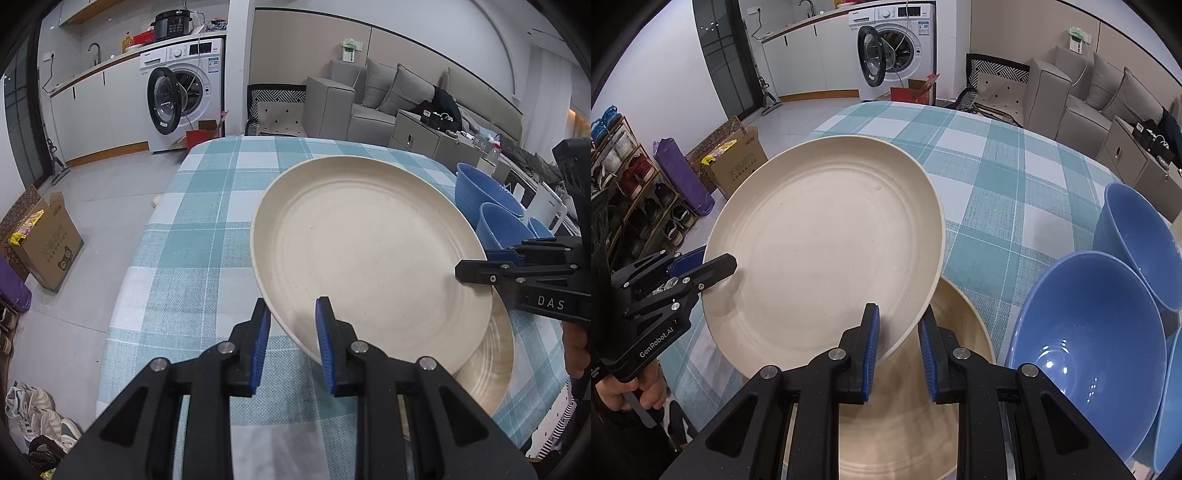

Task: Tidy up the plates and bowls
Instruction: 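Carry the plate with the right gripper toward the plates beside the blue bowls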

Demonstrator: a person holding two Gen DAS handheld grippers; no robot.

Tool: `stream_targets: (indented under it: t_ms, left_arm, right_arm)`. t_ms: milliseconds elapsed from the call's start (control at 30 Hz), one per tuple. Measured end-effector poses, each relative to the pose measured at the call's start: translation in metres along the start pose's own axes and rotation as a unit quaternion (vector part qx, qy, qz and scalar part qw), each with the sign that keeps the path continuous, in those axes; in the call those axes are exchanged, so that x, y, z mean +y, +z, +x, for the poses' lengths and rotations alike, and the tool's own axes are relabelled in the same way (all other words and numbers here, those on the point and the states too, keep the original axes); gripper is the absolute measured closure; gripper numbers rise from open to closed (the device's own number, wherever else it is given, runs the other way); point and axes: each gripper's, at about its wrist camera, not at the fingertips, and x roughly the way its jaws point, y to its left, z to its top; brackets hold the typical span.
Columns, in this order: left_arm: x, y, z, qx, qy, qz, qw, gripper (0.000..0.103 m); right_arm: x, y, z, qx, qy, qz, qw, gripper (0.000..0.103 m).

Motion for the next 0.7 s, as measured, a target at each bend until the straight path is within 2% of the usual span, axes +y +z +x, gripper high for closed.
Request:
stream_targets:
  t_ms: [700]
  left_arm:
    - [-0.021,-0.017,-0.012,0.004,-0.008,0.025,0.9996,0.080]
  right_arm:
    - [-0.004,-0.032,-0.020,-0.010,-0.002,0.004,1.000,0.081]
